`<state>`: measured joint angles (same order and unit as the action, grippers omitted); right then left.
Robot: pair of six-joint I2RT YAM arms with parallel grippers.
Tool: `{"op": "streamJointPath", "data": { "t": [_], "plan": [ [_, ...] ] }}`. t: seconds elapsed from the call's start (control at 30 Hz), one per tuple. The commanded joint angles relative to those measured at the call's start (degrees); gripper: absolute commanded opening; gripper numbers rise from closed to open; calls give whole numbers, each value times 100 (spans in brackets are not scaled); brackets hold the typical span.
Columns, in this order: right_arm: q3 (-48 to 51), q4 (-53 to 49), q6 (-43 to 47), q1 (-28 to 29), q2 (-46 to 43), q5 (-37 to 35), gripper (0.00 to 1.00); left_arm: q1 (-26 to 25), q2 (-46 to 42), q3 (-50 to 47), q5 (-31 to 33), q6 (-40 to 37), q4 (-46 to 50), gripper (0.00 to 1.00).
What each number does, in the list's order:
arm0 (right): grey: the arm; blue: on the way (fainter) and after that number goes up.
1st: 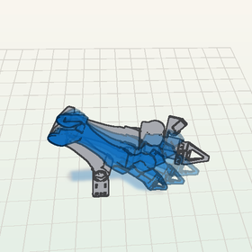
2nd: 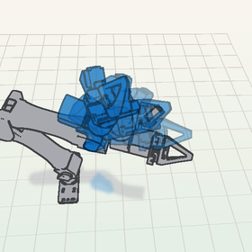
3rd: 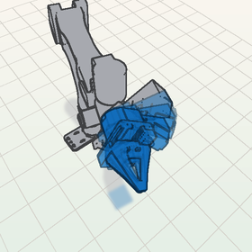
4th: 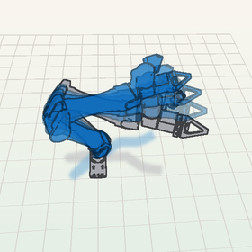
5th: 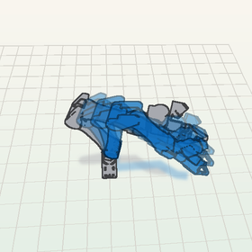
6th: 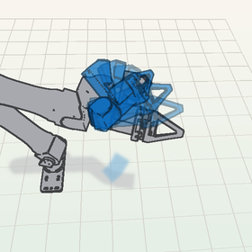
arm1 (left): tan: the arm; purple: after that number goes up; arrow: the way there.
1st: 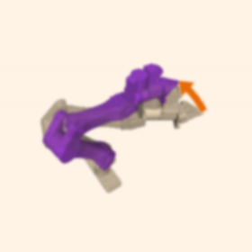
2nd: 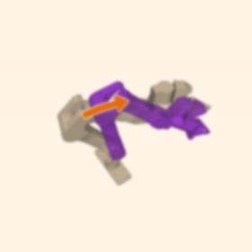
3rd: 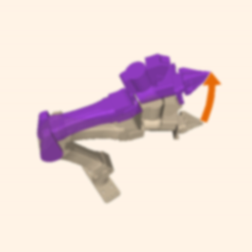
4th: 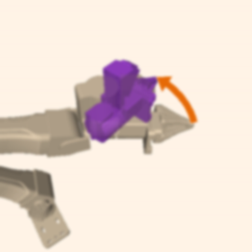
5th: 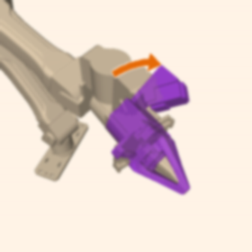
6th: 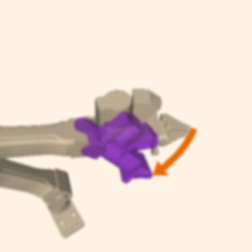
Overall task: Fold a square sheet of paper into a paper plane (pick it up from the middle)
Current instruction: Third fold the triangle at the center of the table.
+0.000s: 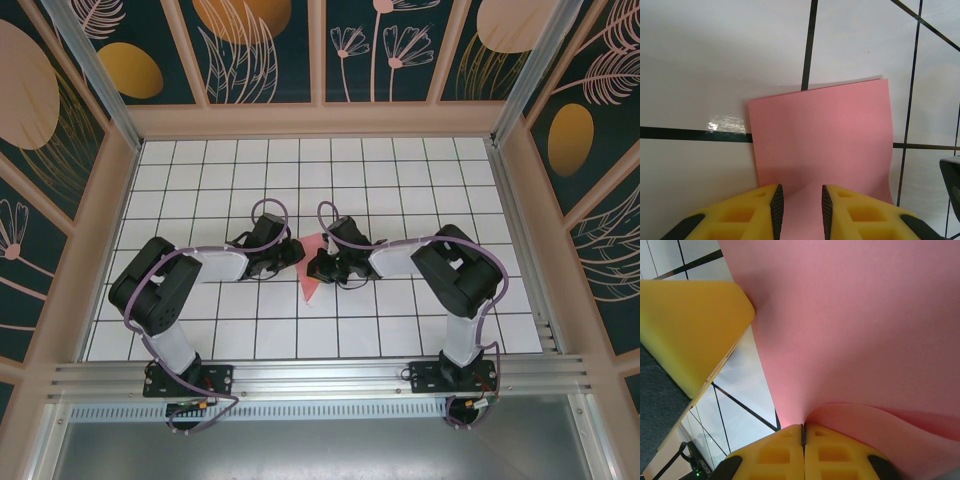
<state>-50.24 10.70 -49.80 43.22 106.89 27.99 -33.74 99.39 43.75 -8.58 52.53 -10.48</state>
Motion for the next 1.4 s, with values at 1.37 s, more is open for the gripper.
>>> {"op": "streamJointPath", "data": {
  "t": [1.37],
  "plan": [
    [27, -202, 273, 28, 123, -373, 39, 183, -1211, -487, 306, 275, 315, 35]
  ]
}}
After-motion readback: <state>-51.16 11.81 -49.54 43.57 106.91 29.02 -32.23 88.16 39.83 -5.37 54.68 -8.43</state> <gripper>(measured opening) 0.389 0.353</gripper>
